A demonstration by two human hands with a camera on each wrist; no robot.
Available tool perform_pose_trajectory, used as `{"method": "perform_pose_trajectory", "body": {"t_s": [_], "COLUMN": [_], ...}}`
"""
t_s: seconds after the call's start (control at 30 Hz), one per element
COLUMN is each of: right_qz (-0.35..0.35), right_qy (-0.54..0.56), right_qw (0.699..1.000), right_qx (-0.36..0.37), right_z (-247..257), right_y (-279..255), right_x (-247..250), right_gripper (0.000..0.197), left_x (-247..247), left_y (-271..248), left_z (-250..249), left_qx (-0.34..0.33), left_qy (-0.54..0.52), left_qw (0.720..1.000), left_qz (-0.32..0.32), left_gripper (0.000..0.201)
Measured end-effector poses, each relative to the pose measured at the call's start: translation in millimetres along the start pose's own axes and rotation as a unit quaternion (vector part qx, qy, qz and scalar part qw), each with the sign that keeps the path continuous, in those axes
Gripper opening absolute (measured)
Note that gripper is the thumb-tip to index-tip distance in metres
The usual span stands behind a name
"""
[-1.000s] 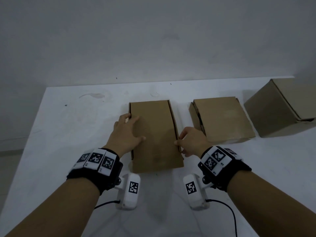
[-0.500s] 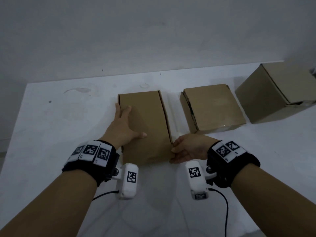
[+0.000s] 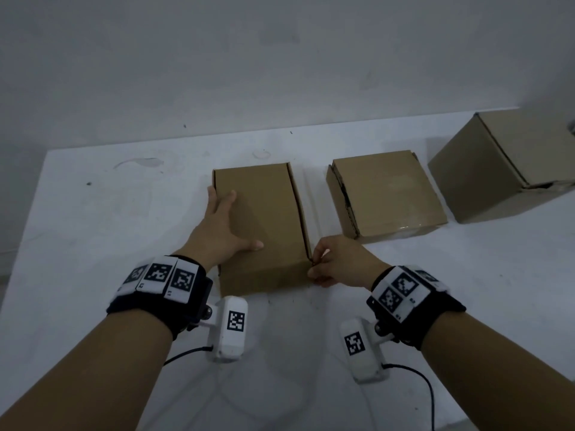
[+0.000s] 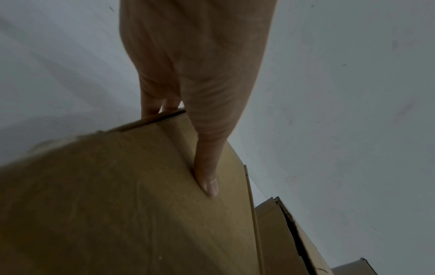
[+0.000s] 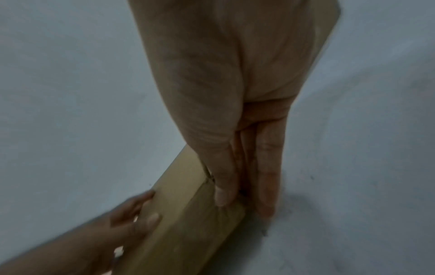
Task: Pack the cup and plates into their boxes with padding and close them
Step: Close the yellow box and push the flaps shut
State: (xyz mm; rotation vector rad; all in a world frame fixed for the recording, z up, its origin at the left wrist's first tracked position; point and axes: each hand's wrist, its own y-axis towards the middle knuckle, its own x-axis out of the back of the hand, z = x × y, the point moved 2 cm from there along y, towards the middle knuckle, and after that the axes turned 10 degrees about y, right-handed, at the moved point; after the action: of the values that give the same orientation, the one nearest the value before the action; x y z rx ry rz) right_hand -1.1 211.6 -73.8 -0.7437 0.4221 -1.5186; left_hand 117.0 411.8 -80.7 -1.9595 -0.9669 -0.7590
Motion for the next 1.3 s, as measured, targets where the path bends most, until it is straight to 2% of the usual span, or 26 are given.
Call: {"method": "perform_pose_trajectory", "body": {"t_s": [0.2, 0.3, 0.37, 0.43, 0.53, 0.6, 0.67, 0.73, 0.8, 0.87, 0.93, 1.03, 1.17, 1.3], "right_qz": [-0.024, -0.028, -0.041, -0.067, -0.073, -0.039, -0.004, 0.021, 0.041, 0.051, 0.06, 0.075, 0.081, 0.079], "right_qy": [-0.16, -0.267, -0.351, -0.411, -0.454, -0.482, -0.508, -0.518, -0.532, -0.542, -0.542, -0.53, -0.53, -0.527], "right_qw": [0.984, 0.959, 0.93, 0.901, 0.865, 0.839, 0.821, 0.819, 0.819, 0.817, 0.818, 0.828, 0.83, 0.832], "right_qx": [0.067, 0.092, 0.101, 0.126, 0.203, 0.249, 0.262, 0.246, 0.211, 0.188, 0.181, 0.168, 0.155, 0.153], "right_z": [6.8, 9.9, 11.3, 13.2, 20.4, 26.3, 31.0, 31.1, 26.9, 23.1, 22.8, 25.6, 28.0, 27.6], "right_y": [-2.7, -0.8, -0.8, -2.4, -1.7, 3.3, 11.6, 19.7, 26.8, 31.0, 32.4, 32.4, 31.2, 30.5], "right_x": [-2.3, -5.0, -7.5, -7.2, -7.2, -12.4, -21.8, -29.0, -31.4, -31.7, -31.5, -31.4, -32.3, -32.8], "right_gripper": [0.024, 0.029, 0.034, 0.052, 0.1, 0.11, 0.106, 0.097, 0.087, 0.082, 0.081, 0.082, 0.083, 0.083], "left_x": [0.6, 0.7, 0.9, 1.4, 3.2, 3.9, 5.2, 3.4, 3.2, 3.8, 6.1, 7.6, 4.7, -5.3], "left_y": [0.4, 0.2, 0.2, 0.3, 0.5, 0.1, -3.0, -9.9, -18.5, -28.3, -39.9, -49.1, -48.4, -49.5], "left_z": [0.3, 0.6, 0.5, -0.5, -1.8, 1.5, 12.8, 30.3, 44.8, 50.5, 50.9, 55.5, 60.6, 51.8], "left_qx": [0.0, 0.0, 0.0, -0.001, -0.01, -0.014, 0.004, 0.057, 0.133, 0.196, 0.225, 0.203, 0.175, 0.165], "left_qy": [0.0, -0.004, -0.007, 0.001, 0.002, -0.035, -0.146, -0.254, -0.299, -0.349, -0.374, -0.346, -0.304, -0.262], "left_qw": [1.0, 1.0, 1.0, 1.0, 1.0, 0.999, 0.988, 0.963, 0.942, 0.916, 0.898, 0.908, 0.926, 0.93], "left_qz": [0.0, -0.001, -0.001, 0.0, -0.009, -0.023, -0.042, -0.067, -0.07, -0.019, 0.049, 0.119, 0.137, 0.199], "left_gripper": [0.118, 0.118, 0.118, 0.118, 0.117, 0.114, 0.101, 0.074, 0.044, 0.031, 0.023, 0.01, 0.008, 0.008]}}
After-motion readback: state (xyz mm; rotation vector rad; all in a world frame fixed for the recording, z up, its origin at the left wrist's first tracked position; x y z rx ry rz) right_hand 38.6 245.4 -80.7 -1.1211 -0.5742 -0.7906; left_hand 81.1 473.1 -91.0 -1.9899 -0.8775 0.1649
